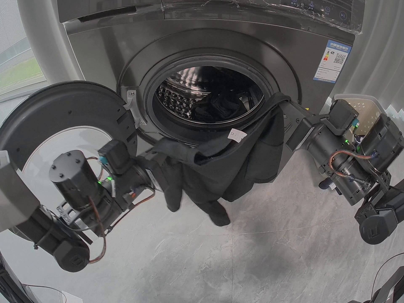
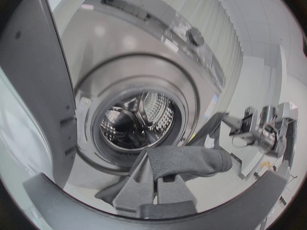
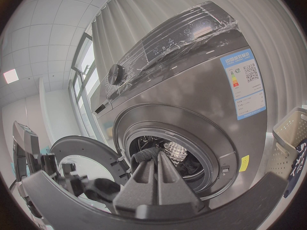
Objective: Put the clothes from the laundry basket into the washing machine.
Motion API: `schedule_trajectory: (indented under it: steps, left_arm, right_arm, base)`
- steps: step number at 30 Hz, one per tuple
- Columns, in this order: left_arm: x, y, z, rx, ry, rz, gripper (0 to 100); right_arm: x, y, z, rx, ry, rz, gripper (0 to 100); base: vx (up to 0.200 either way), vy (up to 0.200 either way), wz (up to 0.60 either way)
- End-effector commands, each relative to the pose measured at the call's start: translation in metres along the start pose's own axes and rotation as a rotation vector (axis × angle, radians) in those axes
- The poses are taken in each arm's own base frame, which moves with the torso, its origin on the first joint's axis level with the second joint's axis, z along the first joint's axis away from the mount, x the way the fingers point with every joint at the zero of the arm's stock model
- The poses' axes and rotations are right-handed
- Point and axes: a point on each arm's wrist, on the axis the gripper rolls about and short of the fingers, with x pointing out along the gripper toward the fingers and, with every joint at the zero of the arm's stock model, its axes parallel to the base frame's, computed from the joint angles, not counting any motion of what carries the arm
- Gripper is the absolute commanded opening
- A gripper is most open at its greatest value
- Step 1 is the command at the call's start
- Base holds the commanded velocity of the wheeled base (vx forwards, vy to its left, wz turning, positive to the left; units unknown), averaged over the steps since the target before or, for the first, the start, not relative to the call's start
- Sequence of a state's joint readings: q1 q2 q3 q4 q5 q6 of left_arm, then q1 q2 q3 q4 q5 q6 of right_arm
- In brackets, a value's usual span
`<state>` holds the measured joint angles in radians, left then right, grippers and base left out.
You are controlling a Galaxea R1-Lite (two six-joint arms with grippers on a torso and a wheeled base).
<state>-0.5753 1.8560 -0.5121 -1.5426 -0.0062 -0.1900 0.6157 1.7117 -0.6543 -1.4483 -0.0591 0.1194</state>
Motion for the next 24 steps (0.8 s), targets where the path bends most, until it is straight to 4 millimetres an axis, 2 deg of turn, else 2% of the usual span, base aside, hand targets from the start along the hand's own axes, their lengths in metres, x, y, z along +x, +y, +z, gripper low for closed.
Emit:
schedule_trajectory:
  steps: [1,9,14,24]
  left_arm:
    - [-0.020,0.003,0.045,-0.005,-0.133,-0.009,0]
    - [-0.026,-0.003,0.067,-0.004,-0.214,-0.026,0]
    - [-0.023,-0.004,0.077,-0.003,-0.258,-0.025,0]
    - [-0.023,-0.004,0.077,-0.001,-0.257,-0.023,0]
  right_arm:
    - [-0.004,-0.001,-0.003,0.000,0.015,-0.004,0]
    - [-0.003,-0.004,0.000,-0.003,-0.002,-0.012,0]
    - [-0.003,-0.008,0.000,-0.008,-0.001,-0.024,0]
    - [-0.003,-0.013,0.014,-0.019,-0.049,-0.039,0]
  base:
    - [0.000,0.000,0.00]
    - [0.000,0.000,0.00]
    - [0.000,0.000,0.00]
    - [0.000,0.000,0.00]
